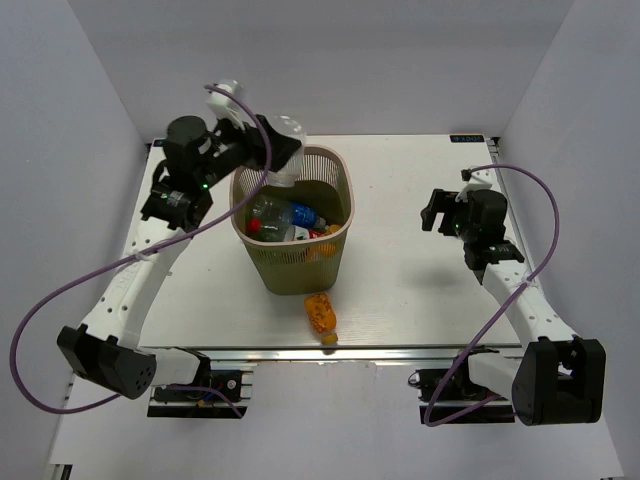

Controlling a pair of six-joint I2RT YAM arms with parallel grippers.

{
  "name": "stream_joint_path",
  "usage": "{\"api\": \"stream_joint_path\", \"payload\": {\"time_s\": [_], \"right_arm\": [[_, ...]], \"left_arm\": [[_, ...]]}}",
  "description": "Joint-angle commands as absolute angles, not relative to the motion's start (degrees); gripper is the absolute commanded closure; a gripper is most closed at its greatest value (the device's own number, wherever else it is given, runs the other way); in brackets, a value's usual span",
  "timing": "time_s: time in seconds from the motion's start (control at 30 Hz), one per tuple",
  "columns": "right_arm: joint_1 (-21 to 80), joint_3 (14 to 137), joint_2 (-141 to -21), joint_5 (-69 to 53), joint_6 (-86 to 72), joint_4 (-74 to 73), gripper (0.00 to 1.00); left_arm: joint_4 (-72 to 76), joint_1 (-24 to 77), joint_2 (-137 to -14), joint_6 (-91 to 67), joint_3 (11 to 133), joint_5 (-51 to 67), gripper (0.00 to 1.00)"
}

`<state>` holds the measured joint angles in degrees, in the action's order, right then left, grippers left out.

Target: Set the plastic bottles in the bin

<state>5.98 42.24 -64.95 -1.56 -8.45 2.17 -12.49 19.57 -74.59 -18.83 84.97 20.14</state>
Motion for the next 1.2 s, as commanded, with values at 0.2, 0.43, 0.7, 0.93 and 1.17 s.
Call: {"api": "stream_joint_path", "payload": {"time_s": [0.2, 0.43, 0.7, 0.93, 1.17], "right_arm": [[-1.8, 53.5, -68.5, -0.2, -6.9, -8.0, 0.11], [-6.9, 54.3, -69.8, 1.0, -12.3, -8.2, 0.11], [-12.2, 59.1, -77.7, 3.5, -14.4, -12.5, 0.11], [-13.2, 66.7, -85.6, -16.5, 35.5, -15.5, 0.11], [-13.5, 81.9, -98.1, -6.9, 60.3, -42.5, 0.11]], "left_arm": [[-14.9, 22.8, -75.0, -15.6, 83.6, 19.1, 0.02], [-15.3, 22.8, -74.5, -14.2, 85.1, 17.9, 0.02], [-18.5, 20.1, -75.3, -14.8, 87.4, 0.9, 0.02], [-15.3, 4.9, -74.9, -22.9, 79.7, 1.3, 0.02], [-13.7, -3.4, -76.6, -30.0, 71.6, -1.0, 0.02]]}}
